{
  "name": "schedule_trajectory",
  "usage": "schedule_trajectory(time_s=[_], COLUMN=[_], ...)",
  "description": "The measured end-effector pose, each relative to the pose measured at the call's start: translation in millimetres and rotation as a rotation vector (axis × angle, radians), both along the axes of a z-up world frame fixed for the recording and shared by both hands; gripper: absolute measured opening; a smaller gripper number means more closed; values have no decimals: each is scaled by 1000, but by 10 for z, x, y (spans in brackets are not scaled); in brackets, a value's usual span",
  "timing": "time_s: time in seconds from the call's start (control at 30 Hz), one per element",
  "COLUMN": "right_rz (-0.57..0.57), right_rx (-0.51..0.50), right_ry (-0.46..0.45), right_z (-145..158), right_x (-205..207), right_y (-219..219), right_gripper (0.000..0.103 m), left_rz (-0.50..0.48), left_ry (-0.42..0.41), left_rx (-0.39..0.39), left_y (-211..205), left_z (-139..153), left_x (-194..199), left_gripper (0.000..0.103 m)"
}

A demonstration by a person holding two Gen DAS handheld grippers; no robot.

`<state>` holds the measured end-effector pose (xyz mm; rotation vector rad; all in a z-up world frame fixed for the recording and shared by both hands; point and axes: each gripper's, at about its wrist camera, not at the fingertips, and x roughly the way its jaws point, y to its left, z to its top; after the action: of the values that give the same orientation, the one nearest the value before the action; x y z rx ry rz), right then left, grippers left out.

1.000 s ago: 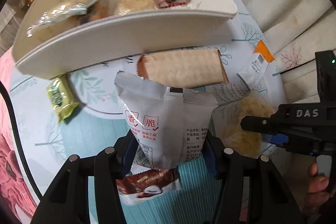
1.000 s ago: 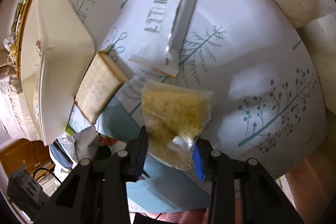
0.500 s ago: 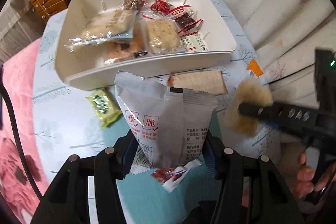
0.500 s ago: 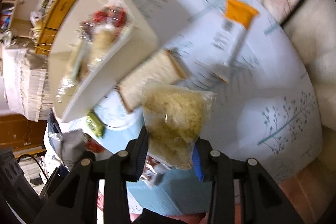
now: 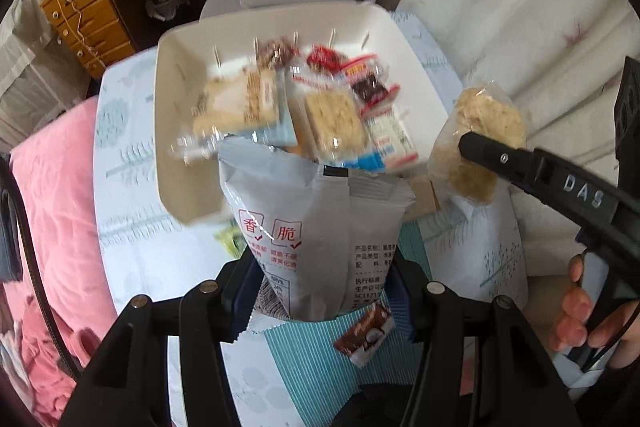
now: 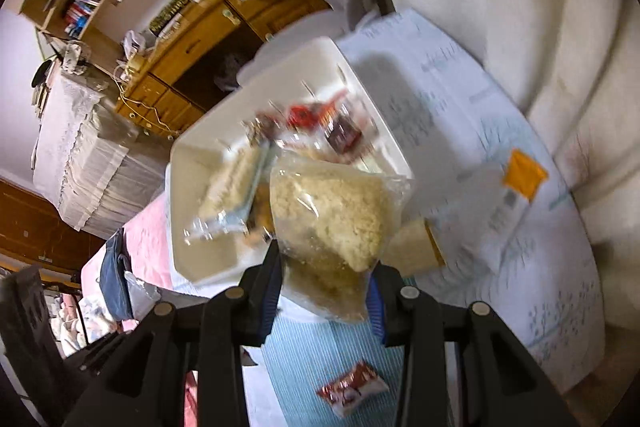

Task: Organize snacks
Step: 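Lift both bags and carry them toward the tray with both grippers, then open both grippers over the tray and withdraw toward the remaining snacks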

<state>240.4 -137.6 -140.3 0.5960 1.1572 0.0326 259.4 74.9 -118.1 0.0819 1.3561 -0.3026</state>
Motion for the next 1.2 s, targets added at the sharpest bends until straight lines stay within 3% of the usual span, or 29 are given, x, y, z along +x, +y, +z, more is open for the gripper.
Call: schedule_trajectory(time_s=[0.37,0.53,0.63,0.73,0.9,1.2], right_rz=[-49,-80,-84,-118,-177,-264], right_rx=[-23,23,43,66,75,107], right_ry=[-76,-85,-77,-67,-61,36], right_z=[-14,-87,-121,-125,-97,-168], right_x=[296,354,351,302,168,-95], right_y=[57,9,-26,-100,-260,-645], right_gripper=[37,39,42,57,58,58], left_rz=[-11,-19,-27,-36,-60,-47], left_ry=[-66,-75,-92,-93,-104,-114], left_rx=[-56,-97,-103,-118,-132,-102], left_y=[-21,-98,-141,-184,-264,-320], left_z=[20,-65,-80,-72,-21,86], left_x=[571,697,702,682,555,192], left_gripper=[55,57,71,71,71,71])
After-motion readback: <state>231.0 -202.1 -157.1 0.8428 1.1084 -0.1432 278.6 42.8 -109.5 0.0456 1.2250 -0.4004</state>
